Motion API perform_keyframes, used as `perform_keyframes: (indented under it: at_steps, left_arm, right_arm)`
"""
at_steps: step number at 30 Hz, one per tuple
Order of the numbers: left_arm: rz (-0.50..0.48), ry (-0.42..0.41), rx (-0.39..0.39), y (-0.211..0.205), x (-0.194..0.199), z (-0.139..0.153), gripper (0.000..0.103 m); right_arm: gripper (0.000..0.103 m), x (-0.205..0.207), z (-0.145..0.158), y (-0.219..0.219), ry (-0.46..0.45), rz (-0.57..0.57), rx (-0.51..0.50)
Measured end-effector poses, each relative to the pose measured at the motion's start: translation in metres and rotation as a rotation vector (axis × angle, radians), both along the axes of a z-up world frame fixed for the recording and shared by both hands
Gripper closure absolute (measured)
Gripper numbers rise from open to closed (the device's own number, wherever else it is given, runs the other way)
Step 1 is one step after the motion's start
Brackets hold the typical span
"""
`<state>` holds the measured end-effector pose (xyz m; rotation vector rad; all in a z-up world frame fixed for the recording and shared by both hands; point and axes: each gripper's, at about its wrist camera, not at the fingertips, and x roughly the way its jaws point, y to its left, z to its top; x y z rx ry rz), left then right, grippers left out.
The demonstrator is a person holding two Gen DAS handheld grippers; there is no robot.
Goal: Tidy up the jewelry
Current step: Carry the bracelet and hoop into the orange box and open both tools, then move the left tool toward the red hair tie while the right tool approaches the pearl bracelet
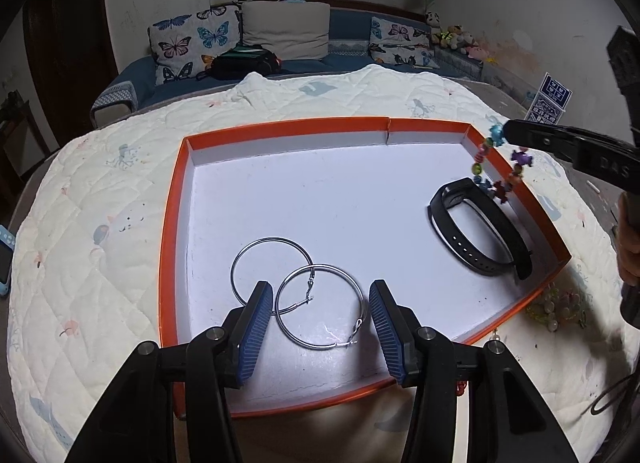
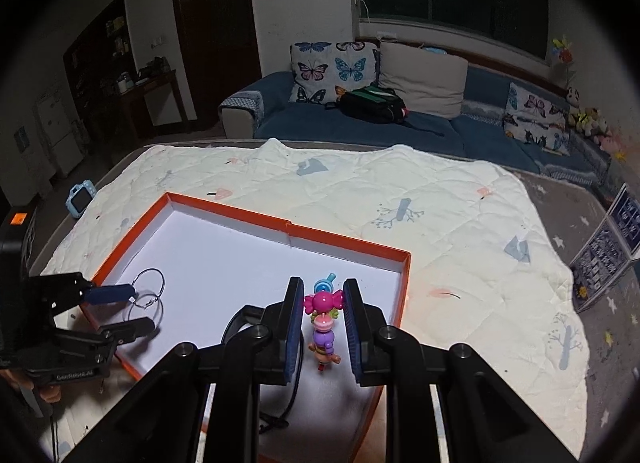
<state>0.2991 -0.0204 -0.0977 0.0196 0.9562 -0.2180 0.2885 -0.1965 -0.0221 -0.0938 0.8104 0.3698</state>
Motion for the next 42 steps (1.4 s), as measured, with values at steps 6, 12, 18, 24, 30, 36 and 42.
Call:
perform_keyframes:
  at_steps: [6,12,18,24,30,36,42]
  left_arm:
    - [0.001,-0.001,-0.005,0.001,0.002,0.0,0.04]
    - [0.002,-0.009,-0.007,0.003,-0.002,0.003,0.039]
    - [0.009,-0.028,-0.011,0.004,-0.011,0.013,0.035]
    - [0.015,-0.045,-0.007,0.007,-0.026,0.027,0.035]
    - [0.026,-0.067,0.0,0.013,-0.054,0.044,0.035]
    - [0.023,-0.077,-0.008,0.017,-0.093,0.055,0.035]
    - [-0.006,-0.075,-0.006,0.012,-0.132,0.051,0.035]
  right_arm:
    - [0.08,0.018,-0.018,0.0,0.051,-0.027,-0.039]
    - [0.08,0.026,-0.03,-0.002,0.083,-0.049,-0.095]
    - [0.058,0.022,-0.029,-0.003,0.072,-0.055,-0.116]
    - [0.058,0.012,-0.013,-0.002,0.048,-0.048,-0.127]
    - [0.058,-0.012,0.009,-0.005,0.021,-0.03,-0.118]
    - [0.057,-0.046,0.02,-0.009,0.008,-0.015,-0.099]
    - [0.057,-0.079,0.014,-0.013,0.024,-0.002,-0.075]
